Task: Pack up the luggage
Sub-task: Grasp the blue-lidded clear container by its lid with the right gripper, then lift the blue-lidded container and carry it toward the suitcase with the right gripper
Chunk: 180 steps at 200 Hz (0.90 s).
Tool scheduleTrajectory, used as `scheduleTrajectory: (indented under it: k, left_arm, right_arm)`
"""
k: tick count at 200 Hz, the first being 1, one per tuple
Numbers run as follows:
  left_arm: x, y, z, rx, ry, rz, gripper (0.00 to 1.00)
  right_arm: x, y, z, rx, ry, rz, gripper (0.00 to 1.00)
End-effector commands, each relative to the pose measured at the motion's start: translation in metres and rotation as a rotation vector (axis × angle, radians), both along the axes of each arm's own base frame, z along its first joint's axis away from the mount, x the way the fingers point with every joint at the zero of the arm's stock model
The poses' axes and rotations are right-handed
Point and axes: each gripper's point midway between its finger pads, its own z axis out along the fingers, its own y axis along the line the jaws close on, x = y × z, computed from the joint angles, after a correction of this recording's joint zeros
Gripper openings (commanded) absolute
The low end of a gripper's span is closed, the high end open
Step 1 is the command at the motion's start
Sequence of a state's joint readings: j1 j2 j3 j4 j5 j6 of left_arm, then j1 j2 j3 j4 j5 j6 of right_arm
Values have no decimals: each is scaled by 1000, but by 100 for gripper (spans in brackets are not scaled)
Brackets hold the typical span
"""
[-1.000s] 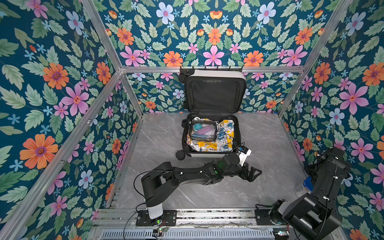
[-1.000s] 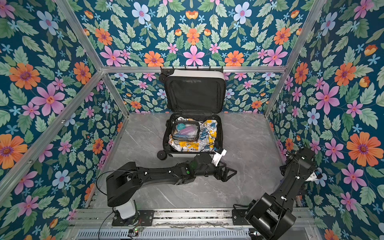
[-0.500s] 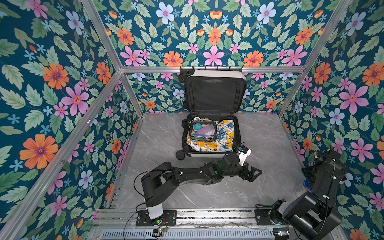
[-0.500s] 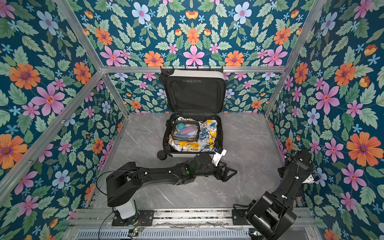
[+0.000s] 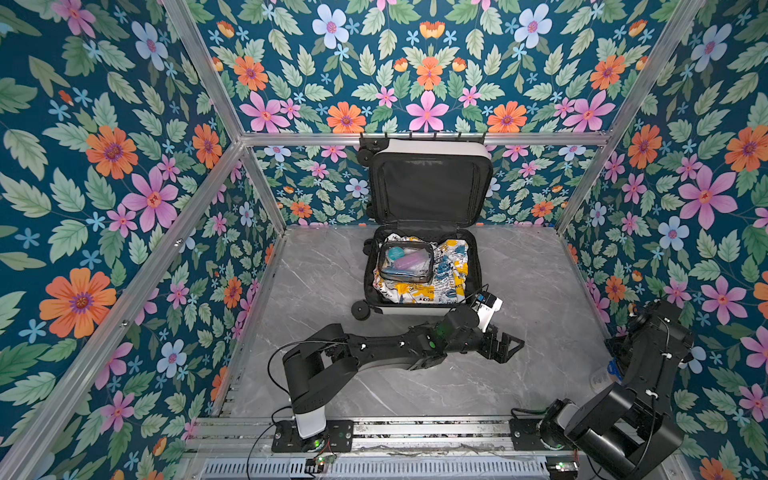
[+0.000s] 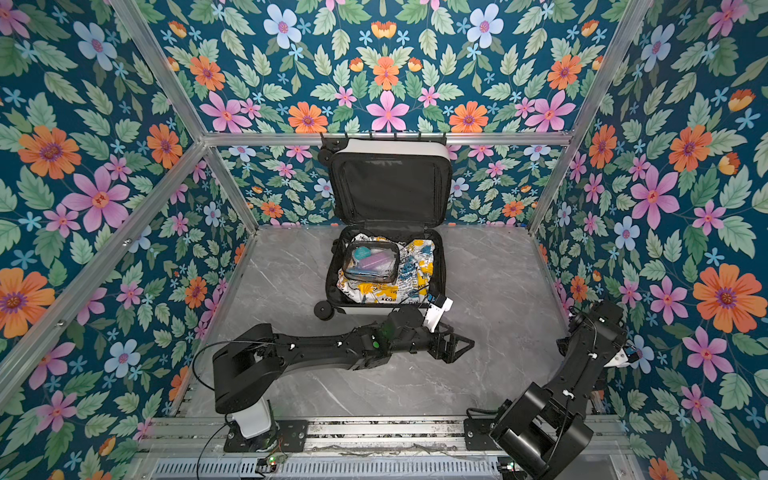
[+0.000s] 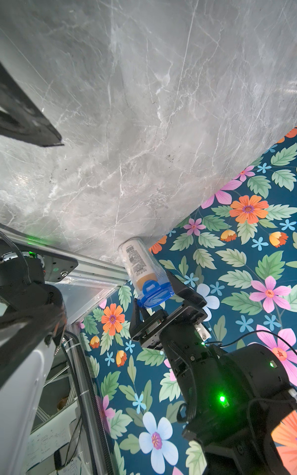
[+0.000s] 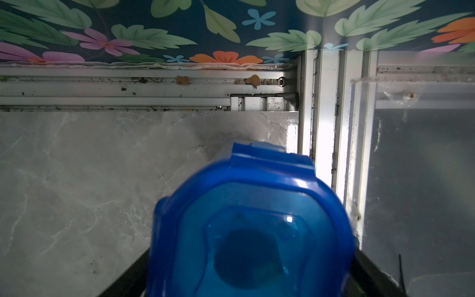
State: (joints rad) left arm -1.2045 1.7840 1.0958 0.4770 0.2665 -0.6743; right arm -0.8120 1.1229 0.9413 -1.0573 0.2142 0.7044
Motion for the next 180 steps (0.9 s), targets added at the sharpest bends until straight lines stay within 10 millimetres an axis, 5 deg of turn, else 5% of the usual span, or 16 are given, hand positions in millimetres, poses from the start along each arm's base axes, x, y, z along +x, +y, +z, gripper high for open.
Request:
scheduleTrajectory:
  k: [1, 92, 180]
  left_arm:
    - [1, -2, 3, -17, -4, 1, 100]
    - [16, 7, 4, -24, 12, 31, 100]
    - [80, 78, -3, -34, 78, 229, 100]
  right_arm:
    - [2, 0, 1, -3, -17, -7, 80]
    - [33, 32, 0, 42, -94, 172, 71]
    - [92, 119, 12, -6, -37, 659, 66]
